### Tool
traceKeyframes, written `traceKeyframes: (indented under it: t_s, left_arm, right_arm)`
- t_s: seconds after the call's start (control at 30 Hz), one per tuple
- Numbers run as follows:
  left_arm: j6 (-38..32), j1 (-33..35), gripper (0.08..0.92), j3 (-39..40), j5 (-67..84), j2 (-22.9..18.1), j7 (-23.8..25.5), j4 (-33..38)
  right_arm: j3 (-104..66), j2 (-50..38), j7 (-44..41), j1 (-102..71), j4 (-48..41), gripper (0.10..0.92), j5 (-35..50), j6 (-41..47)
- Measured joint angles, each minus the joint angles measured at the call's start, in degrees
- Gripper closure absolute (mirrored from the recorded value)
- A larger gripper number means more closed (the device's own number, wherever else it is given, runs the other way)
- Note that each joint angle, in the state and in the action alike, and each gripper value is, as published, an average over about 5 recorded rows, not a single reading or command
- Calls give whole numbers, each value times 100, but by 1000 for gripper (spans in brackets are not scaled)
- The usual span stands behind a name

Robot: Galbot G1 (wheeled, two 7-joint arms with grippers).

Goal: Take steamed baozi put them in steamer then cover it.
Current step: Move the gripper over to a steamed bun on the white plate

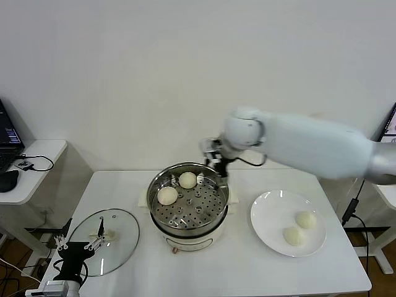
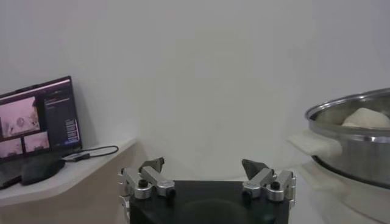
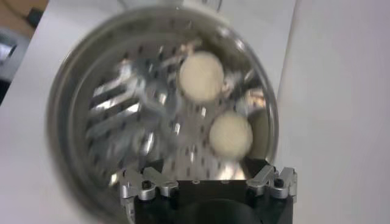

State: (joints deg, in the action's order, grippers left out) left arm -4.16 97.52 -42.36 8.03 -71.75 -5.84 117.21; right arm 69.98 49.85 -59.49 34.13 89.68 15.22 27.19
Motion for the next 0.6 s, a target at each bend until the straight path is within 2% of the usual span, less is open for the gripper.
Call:
traceKeyframes:
  t_s: [0.3, 0.6]
  left_arm:
    - [29, 29, 177, 19, -23, 52, 16, 21]
    - [7, 85, 177, -9, -31, 67, 13, -14]
  right_arm:
    - [-17, -1519, -264, -276, 615, 202, -807, -507]
    - [-711, -2549, -254, -1530, 791, 202, -1588, -768]
